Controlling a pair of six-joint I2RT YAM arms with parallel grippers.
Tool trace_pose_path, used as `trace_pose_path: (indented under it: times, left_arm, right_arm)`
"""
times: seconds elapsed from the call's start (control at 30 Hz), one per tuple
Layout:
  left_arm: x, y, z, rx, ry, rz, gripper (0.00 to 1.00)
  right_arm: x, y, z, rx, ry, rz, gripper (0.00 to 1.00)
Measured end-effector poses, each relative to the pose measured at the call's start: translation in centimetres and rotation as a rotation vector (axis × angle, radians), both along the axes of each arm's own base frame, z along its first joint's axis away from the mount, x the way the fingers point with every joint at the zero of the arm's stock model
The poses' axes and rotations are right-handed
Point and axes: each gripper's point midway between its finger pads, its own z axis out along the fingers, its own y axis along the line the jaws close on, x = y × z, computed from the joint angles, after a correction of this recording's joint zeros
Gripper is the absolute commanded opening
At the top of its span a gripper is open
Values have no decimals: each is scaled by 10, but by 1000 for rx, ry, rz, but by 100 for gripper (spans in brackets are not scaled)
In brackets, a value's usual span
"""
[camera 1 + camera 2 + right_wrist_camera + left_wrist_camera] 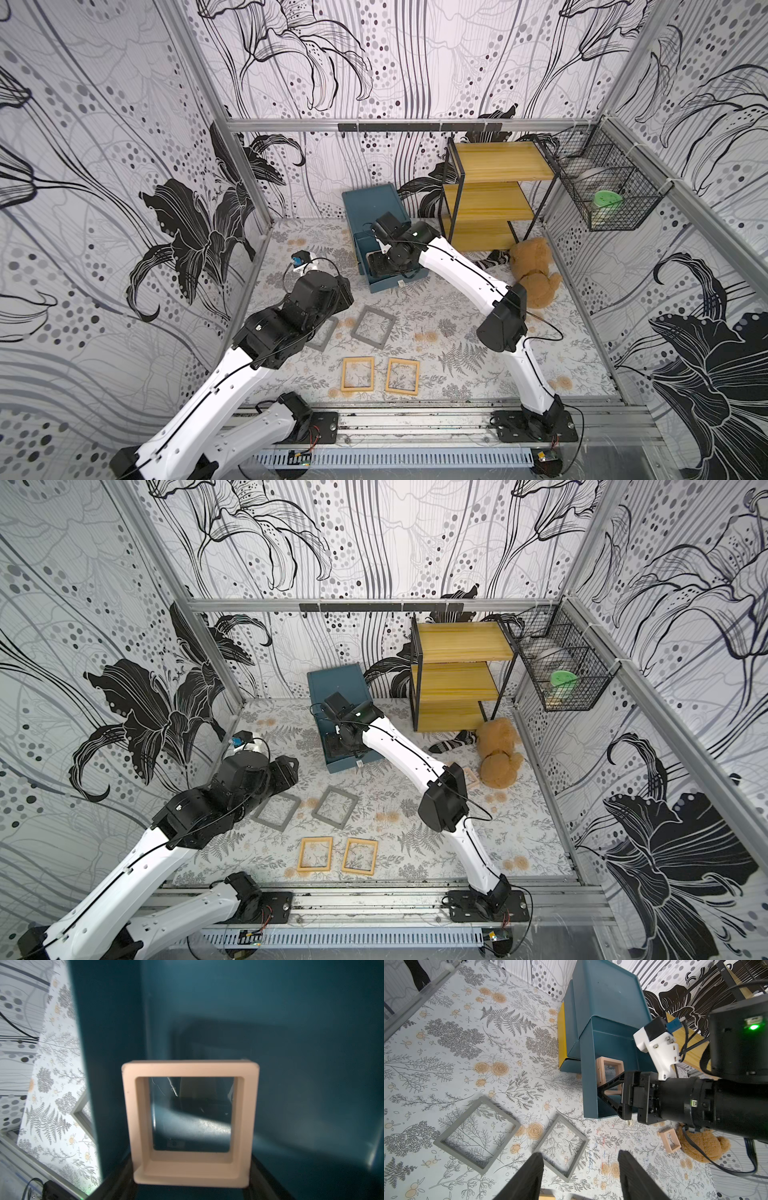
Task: Place the brooch boxes into the drawer by color
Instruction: Place the brooch box in the drawer.
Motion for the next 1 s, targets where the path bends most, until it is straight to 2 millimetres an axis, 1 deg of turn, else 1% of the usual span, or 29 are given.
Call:
trace_pose_path:
  times: [0.07,0.17,0.33,0.57,0.73,1.0]
  left_arm:
    - [0,0,0,0,0,0,62]
    - [0,0,0,0,0,0,62]
    - [0,0,0,-2,-2,0,62]
    - [0,0,0,-2,-2,0,62]
    - [0,0,0,-2,-2,0,62]
    - [1,-1,0,-2,-1,-1,62]
  right_arm:
    - [0,0,-3,-4,4,0,49]
    - [0,1,-3,-3,3,0,56]
    - [1,2,0,5,0,2,70]
    - [-2,7,2,30,16,21,83]
    - [-2,10,9,49,7,25,87]
    - [1,9,13,50,-7,19,82]
